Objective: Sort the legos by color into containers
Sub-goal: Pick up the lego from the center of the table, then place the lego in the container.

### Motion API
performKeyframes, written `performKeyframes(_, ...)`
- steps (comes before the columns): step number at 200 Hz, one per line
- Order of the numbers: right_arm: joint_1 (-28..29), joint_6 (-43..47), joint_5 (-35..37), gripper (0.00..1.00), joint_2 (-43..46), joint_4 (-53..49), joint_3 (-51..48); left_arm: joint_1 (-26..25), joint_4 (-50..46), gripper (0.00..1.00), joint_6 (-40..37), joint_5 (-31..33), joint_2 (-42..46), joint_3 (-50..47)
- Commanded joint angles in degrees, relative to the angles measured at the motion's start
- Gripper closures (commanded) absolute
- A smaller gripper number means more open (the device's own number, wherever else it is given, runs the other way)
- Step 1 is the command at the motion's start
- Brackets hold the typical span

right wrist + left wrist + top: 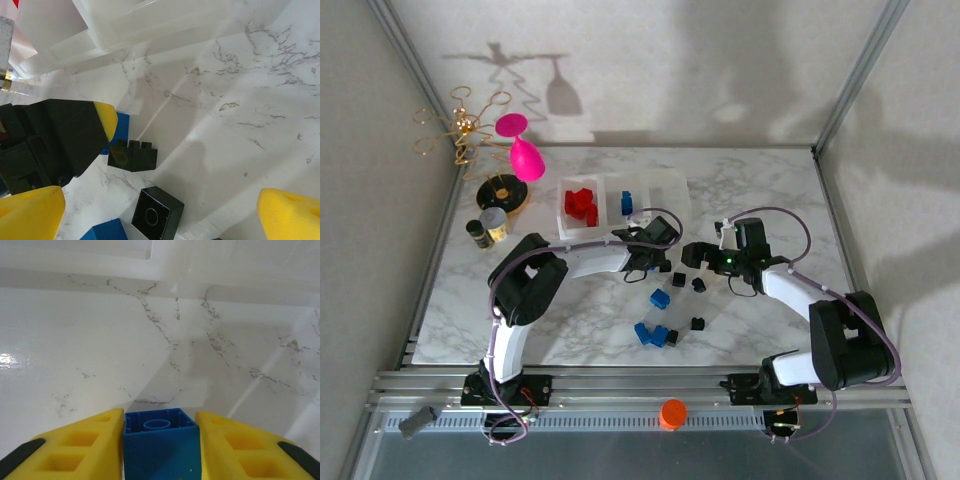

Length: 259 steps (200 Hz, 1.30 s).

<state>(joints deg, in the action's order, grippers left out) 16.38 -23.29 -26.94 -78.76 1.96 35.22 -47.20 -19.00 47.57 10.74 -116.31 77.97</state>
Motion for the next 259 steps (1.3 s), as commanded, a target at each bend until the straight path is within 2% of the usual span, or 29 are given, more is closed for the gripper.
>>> performKeyframes(1, -0.32, 0.43, -1.14, 0.01, -0.43, 0.81, 0.23, -0.16, -0.93, 0.64, -0.7, 1.07, 0.71, -0.34)
performKeyframes(47, -0.29, 0.48, -3.05, 0.01, 1.24, 1.5, 0.33, -0.08, -2.22, 0.67, -1.58, 2.93, 5.53, -2.25)
performKeyframes(77, 0.59, -1.13, -4.32, 0.01, 1.85, 2.34, 0.68, 0.42, -5.06, 0.67, -3.53, 6.34, 9.81, -1.56)
performKeyframes(125, 4.7, -5.26, -3.01, 0.01, 1.95, 6.54, 0.57, 5.51, -8.01, 0.66, -8.44, 10.78, 11.73, 3.63)
performKeyframes(164, 6.59, -7.73, -1.59, 0.01, 0.42, 8.95, 1.61, 10.7, -8.13, 0.66, -11.64, 12.05, 7.5, 10.36)
performKeyframes(186, 6.83, -8.17, -1.26, 0.01, -0.14, 9.36, 2.04, 13.41, -8.04, 0.66, -12.3, 10.47, 3.85, 14.46)
performKeyframes(259, 7.0, -7.92, -0.05, 0.01, -0.79, 8.78, 1.94, 17.18, -8.75, 0.66, -14.81, 9.1, -8.13, 26.76)
